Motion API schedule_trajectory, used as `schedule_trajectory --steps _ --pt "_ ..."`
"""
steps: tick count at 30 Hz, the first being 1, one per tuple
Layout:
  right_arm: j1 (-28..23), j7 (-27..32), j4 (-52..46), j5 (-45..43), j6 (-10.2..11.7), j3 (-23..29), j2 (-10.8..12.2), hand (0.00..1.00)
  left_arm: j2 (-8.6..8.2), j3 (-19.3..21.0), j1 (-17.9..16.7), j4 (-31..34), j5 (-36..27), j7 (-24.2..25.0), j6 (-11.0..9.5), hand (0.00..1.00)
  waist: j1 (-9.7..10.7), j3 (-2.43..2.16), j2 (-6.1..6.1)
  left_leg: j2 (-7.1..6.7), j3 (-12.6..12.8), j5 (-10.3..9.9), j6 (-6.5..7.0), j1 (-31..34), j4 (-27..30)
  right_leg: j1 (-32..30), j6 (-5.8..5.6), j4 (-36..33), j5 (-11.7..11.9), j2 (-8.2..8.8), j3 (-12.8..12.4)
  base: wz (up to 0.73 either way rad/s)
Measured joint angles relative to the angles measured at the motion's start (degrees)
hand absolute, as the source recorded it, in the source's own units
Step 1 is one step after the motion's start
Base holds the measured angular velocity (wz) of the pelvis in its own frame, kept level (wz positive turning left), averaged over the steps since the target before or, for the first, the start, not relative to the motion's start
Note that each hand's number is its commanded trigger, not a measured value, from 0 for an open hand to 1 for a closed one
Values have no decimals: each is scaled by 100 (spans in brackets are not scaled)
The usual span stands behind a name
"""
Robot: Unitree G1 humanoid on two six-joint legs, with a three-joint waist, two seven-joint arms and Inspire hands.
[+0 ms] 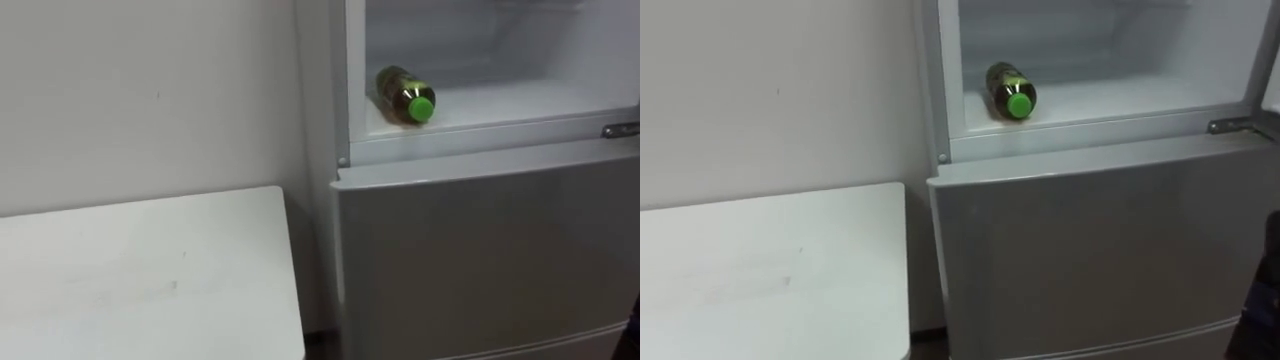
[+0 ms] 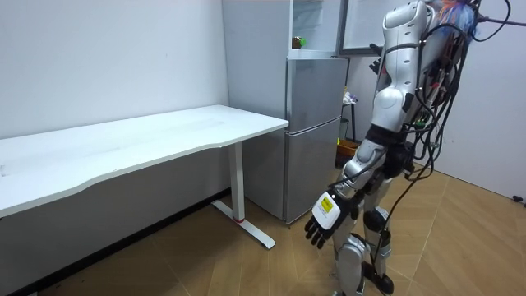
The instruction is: Put the bottle in the upper fridge
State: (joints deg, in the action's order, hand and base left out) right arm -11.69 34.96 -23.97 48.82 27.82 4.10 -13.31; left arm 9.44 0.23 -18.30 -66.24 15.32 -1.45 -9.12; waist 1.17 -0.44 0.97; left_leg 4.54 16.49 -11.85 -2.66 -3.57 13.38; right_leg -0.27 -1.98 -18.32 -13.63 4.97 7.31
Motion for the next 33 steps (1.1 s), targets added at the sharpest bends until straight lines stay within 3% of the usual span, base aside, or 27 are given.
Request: schedule_trajectory --steps 9,14,17,22,25,29,33 --pt "-10 -1357 -203 -1359 -316 -543 -7 0 6 -31 101 -4 0 109 15 0 -271 2 -37 3 -98 -26 -3 7 2 154 -23 200 34 -16 91 6" --pt "-10 -1768 -224 -1571 -430 -632 -2 0 4 -50 105 -2 11 93 37 0 -323 -2 -27 0 -150 -32 -2 57 2 183 -29 279 56 -19 159 6" --pt "-9 -1990 -225 -1570 -496 -756 1 0 4 -73 111 57 16 91 39 0 -322 36 -18 2 -148 -32 -2 43 0 227 -29 311 57 -21 166 1" --pt "-10 -2328 -224 -1569 -645 -911 2 0 26 -132 120 199 -4 76 51 0 -336 34 -12 -3 -147 -32 -2 53 -57 227 -36 370 64 -23 191 0" --pt "-8 -2581 -219 -1563 -808 -987 7 0 38 -218 128 215 1 91 122 0 -346 40 -24 -4 -146 -33 -3 52 -66 256 -36 381 65 -26 192 0" --pt "-7 -2908 -152 -1578 -1037 -1189 8 0 35 -341 116 219 1 98 227 0 -349 83 -68 -3 -149 -33 -3 38 -61 318 -36 425 67 -28 213 2" --pt "-7 -3265 -35 -1933 -1294 -1316 8 0 35 -425 122 253 5 104 390 0 -375 77 -108 -2 -173 -35 -7 46 -34 334 -36 428 70 -29 221 0"
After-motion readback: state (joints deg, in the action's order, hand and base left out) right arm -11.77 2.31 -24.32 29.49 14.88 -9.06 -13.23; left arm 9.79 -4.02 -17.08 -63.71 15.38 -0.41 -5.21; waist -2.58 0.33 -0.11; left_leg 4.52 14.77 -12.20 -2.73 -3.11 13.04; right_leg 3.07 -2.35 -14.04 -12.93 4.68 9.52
